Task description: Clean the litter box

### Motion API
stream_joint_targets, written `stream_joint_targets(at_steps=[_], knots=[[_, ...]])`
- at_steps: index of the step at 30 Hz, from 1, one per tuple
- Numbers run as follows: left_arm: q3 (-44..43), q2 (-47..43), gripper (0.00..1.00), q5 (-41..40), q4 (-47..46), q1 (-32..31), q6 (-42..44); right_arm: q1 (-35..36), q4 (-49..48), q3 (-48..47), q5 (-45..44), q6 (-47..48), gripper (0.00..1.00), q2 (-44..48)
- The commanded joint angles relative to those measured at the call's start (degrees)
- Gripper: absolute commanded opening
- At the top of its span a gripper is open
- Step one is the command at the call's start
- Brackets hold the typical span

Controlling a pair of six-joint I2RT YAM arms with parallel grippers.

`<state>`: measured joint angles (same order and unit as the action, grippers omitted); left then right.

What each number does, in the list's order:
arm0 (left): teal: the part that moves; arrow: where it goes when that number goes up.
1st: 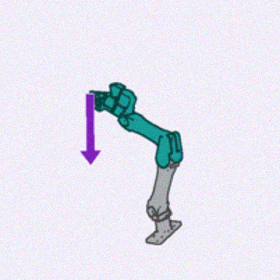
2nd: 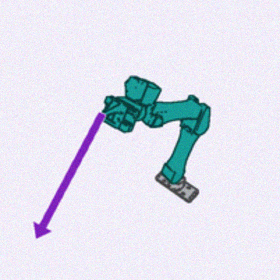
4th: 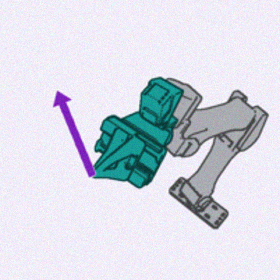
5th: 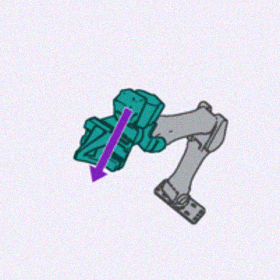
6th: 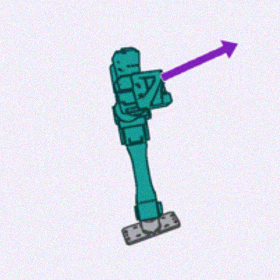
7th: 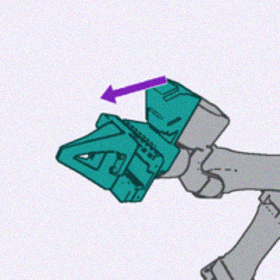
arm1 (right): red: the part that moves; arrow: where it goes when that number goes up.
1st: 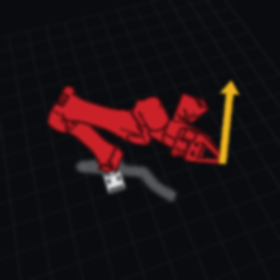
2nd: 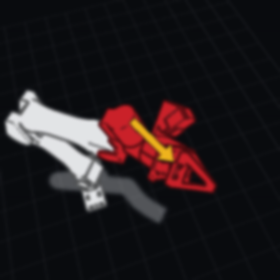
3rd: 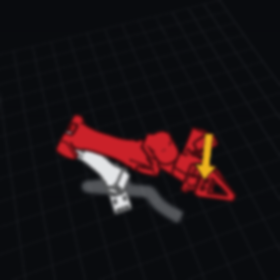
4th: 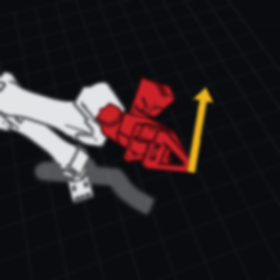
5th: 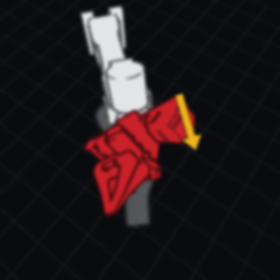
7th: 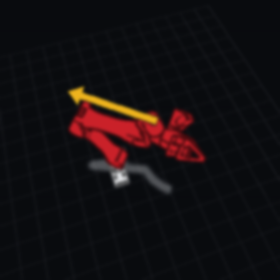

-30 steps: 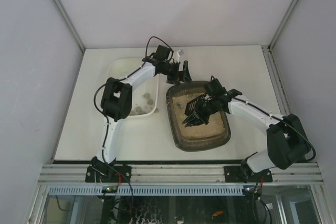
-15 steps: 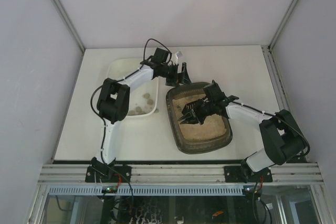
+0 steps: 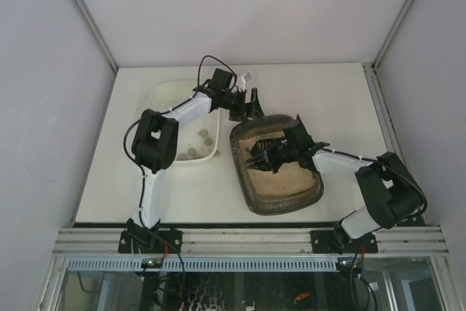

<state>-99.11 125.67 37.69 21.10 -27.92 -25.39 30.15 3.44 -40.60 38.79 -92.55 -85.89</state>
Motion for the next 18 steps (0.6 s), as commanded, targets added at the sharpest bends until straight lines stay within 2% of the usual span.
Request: stream_joint_targets(at_steps=[1,8,18], knots=[[1.2,-4.9,1.0,4.1,0.5,-1.8,-2.4,0.6,-11.2,3.2,-2.8,-7.1,0.0,-3.2],[1.9,-5.5,1.0,4.0,0.3,-1.8,-2.1,0.6,-24.6,7.4,-4.3,-9.5,0.0,-7.7],[3.0,-5.7,1.0,4.5,0.2,-1.8,-2.3,0.9,-43.9,8.6,-6.3,-9.4,0.0,-14.3]])
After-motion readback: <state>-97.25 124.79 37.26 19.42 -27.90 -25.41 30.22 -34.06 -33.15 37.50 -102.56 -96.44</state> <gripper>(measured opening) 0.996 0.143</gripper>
